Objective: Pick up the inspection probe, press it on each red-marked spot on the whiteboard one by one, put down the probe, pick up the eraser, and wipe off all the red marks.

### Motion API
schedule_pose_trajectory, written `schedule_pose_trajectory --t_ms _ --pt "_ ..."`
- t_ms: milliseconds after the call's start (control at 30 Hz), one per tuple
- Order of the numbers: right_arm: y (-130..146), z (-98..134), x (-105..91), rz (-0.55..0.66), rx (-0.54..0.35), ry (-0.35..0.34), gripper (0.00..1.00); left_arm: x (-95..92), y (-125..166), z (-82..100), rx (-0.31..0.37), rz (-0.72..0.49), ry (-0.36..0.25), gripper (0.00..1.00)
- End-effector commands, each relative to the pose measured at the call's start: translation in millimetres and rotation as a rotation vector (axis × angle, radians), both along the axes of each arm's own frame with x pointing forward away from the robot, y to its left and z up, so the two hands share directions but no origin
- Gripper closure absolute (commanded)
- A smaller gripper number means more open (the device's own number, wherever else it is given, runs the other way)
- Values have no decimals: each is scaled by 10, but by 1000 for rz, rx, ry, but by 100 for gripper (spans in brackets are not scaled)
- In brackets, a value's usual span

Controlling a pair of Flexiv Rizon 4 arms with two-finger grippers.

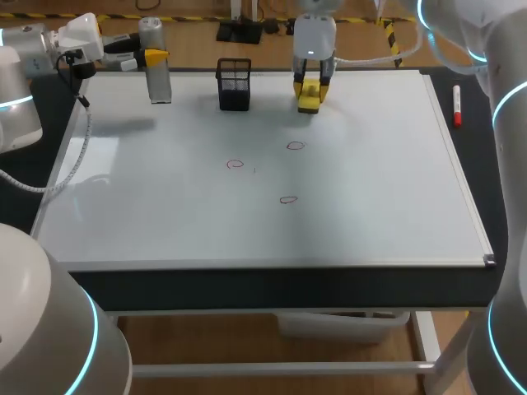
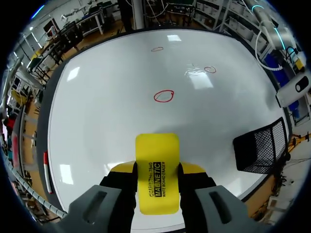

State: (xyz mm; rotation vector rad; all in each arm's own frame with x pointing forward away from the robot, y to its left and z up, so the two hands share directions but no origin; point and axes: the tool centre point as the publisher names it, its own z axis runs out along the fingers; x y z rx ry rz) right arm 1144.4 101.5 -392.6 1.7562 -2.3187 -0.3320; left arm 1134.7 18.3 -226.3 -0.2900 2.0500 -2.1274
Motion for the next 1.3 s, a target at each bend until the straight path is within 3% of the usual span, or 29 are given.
schedule_pose_trajectory --t_ms 33,600,967,1300 --pt "-146 135 -149 -24 -23 -55 100 -16 -4 14 1 4 -1 100" --pt "-727 266 -432 -188 -90 -136 100 -16 -4 14 1 4 -1 100" --pt "-990 304 -608 -286 -192 -179 100 -16 -4 14 1 4 -1 100" --pt "-1180 304 -772 -387 -228 -240 100 -16 -4 14 1 4 -1 100"
